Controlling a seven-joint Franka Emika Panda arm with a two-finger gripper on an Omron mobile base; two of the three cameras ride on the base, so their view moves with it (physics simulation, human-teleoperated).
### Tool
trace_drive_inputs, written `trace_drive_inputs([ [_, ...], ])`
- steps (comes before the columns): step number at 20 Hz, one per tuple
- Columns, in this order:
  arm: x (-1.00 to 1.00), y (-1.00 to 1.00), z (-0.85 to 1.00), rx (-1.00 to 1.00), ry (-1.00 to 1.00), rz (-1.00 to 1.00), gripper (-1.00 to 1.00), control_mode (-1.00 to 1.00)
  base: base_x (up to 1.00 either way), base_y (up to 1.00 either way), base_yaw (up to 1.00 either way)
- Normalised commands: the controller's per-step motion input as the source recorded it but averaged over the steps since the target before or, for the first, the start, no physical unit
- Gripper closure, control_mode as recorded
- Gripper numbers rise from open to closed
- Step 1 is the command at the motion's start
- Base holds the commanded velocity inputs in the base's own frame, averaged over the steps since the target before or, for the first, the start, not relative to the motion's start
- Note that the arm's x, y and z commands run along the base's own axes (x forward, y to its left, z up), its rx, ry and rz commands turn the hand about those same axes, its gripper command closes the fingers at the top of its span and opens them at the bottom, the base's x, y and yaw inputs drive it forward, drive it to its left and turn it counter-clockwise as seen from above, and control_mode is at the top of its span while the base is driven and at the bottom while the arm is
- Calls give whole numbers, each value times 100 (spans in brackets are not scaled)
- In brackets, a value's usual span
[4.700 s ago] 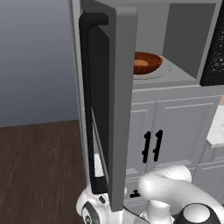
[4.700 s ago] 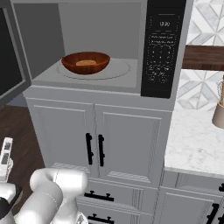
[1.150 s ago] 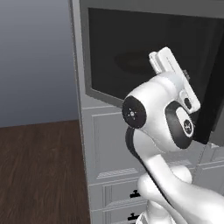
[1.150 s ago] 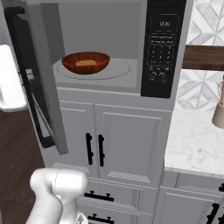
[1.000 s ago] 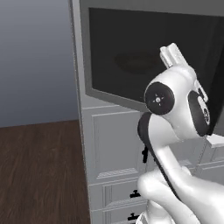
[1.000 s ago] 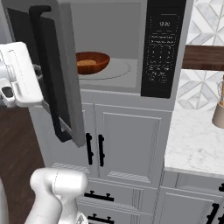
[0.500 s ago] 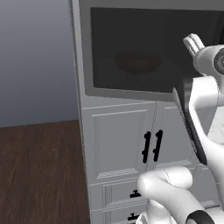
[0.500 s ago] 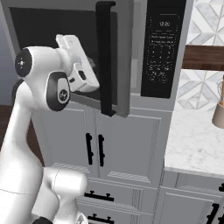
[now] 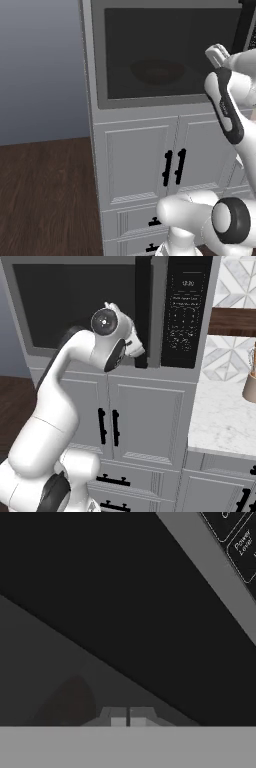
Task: Open the microwave, place the bowl with waffle inside the microwave, then close the microwave door and turn it on.
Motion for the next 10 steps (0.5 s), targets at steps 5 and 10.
trace_drive_inputs([
  [5,100,6,-63,-8,9,11,100,-100,0,0,0],
  [10,100,19,-70,-12,4,6,100,-100,0,0,0],
])
